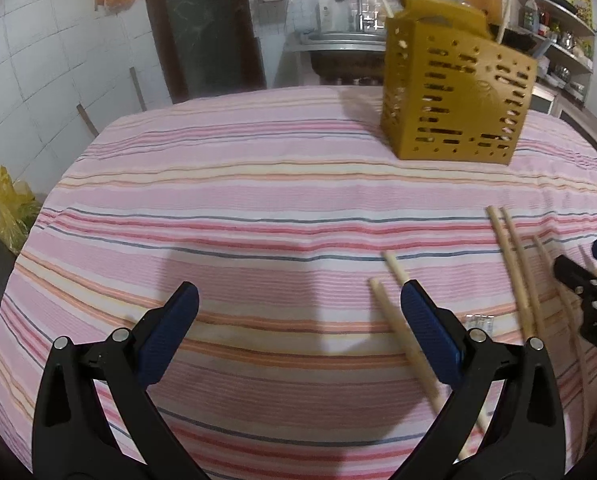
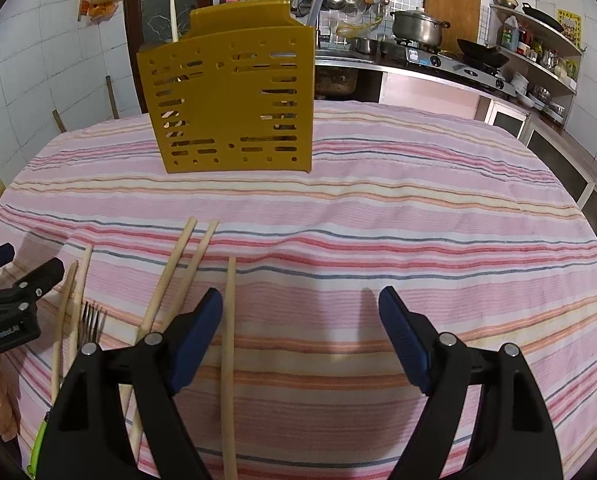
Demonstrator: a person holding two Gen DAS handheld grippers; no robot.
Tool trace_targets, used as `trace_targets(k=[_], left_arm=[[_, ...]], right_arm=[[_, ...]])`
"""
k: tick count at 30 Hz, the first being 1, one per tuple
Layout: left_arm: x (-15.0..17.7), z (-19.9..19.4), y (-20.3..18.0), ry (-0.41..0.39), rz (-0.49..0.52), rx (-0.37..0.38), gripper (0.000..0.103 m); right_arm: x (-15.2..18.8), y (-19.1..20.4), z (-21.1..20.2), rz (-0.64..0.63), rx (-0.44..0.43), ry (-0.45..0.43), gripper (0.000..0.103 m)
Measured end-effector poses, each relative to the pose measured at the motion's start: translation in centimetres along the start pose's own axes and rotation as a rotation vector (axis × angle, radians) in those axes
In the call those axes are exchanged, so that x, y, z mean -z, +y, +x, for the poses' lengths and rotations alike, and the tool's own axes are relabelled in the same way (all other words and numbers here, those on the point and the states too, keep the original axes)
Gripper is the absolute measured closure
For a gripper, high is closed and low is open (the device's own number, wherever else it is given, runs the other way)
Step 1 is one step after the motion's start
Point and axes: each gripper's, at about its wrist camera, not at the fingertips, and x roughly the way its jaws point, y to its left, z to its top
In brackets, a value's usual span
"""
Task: Organize utensils
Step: 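Move both open tools back down toward the remaining chopsticks, then grasp a wooden chopstick with the right tool while the left tool grasps another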
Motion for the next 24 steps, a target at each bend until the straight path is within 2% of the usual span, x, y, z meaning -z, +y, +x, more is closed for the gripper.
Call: trace_targets(k=[5, 10, 12, 13, 15, 16, 18, 22, 24], left_arm=[[0.4, 0.8, -0.7, 0.043, 0.032, -0.033, 0.005], [0.2, 1.2, -0.6, 0.073, 0.008, -0.005, 0.009], [0.1, 1.5, -1.1, 0.091, 0.013, 0.019, 0.019], [0.1, 1.5, -1.3, 0.094, 0.018, 0.025, 0.021], [0.1, 1.3, -1.9, 0.095, 0.027, 0.031, 0.032], [0.1, 1.3, -2.2, 0.099, 0.034, 0.039, 0.035], [0.0, 1.2, -2.6, 0.109, 0.035, 0.056, 0.048], [-0.6, 1.4, -3.2, 0.137, 0.03, 0.079, 0.062], [-0.8, 1.6, -3.3, 0.153, 0.019, 0.085, 0.068]], right_arm=[[0.1, 0.1, 0.0, -0.003, 0.005, 0.007, 0.024], [0.1, 0.3, 0.3, -0.007, 0.014, 0.032, 0.029], [0.0, 0.7, 0.6, -0.007, -0.001, 0.051, 0.042], [0.0, 0.8, 0.8, -0.009, -0.005, 0.057, 0.044], [0.0, 1.2, 0.9, -0.022, -0.006, 0.06, 0.054], [0.0, 1.4, 0.9, -0.024, -0.012, 0.061, 0.056], [0.0, 1.4, 0.9, -0.019, -0.024, 0.065, 0.063], [-0.5, 1.4, 1.3, -0.003, -0.036, 0.075, 0.072], [-0.7, 1.6, 1.5, -0.001, -0.035, 0.077, 0.081]])
